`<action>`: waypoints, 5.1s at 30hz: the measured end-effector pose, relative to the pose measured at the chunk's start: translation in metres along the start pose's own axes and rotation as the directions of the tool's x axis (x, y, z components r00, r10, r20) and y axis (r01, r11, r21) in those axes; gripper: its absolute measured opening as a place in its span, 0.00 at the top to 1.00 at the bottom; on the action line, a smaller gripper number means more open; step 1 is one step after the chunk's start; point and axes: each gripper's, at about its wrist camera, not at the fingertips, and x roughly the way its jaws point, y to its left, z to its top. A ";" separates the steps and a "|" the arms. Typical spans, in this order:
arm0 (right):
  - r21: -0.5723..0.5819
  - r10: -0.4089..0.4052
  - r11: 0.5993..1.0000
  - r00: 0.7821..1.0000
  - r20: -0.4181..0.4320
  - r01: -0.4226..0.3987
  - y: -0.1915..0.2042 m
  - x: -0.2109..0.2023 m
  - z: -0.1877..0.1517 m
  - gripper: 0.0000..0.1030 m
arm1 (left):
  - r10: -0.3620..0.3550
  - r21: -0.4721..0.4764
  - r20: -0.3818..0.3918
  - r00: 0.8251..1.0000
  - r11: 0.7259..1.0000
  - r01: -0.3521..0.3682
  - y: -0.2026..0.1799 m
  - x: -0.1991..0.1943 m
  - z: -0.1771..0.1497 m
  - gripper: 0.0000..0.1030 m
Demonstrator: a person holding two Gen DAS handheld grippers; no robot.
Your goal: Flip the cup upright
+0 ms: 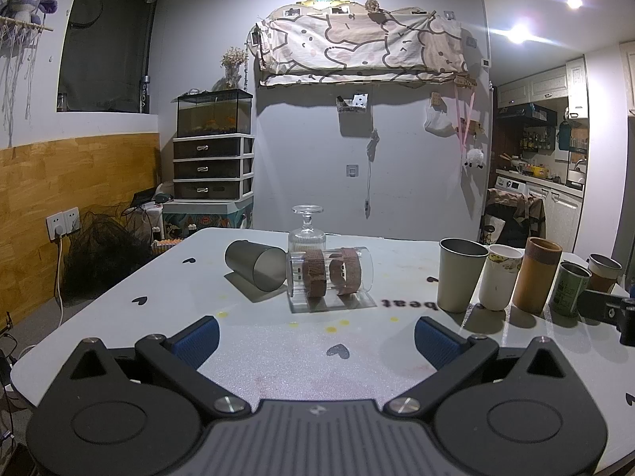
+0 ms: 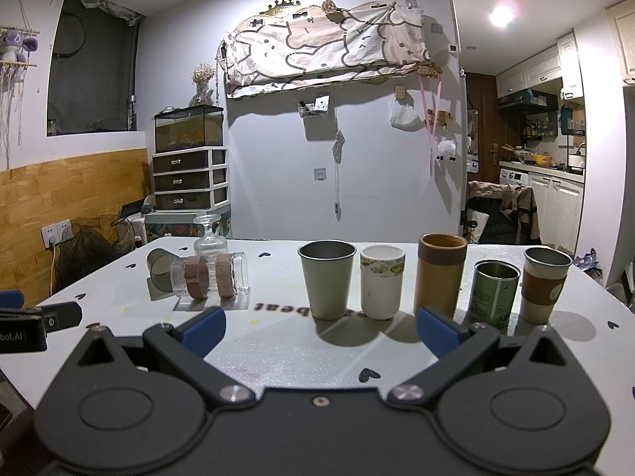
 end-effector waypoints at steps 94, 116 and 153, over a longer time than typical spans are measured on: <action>0.740 0.295 0.658 0.856 -0.425 0.141 0.123 0.368 0.013 0.14 | 0.254 -0.158 -0.064 0.965 0.952 -0.261 0.155 0.029 -0.037 0.00; 0.397 0.504 0.861 0.630 -0.591 -0.318 0.032 0.178 -0.013 0.15 | -0.148 -0.123 -0.088 0.985 0.983 0.137 0.043 0.037 -0.029 0.00; 0.495 0.546 0.805 0.737 -0.398 -0.328 0.012 0.101 -0.057 0.19 | -0.454 -0.183 -0.612 0.648 0.878 0.442 -0.088 0.195 -0.001 0.21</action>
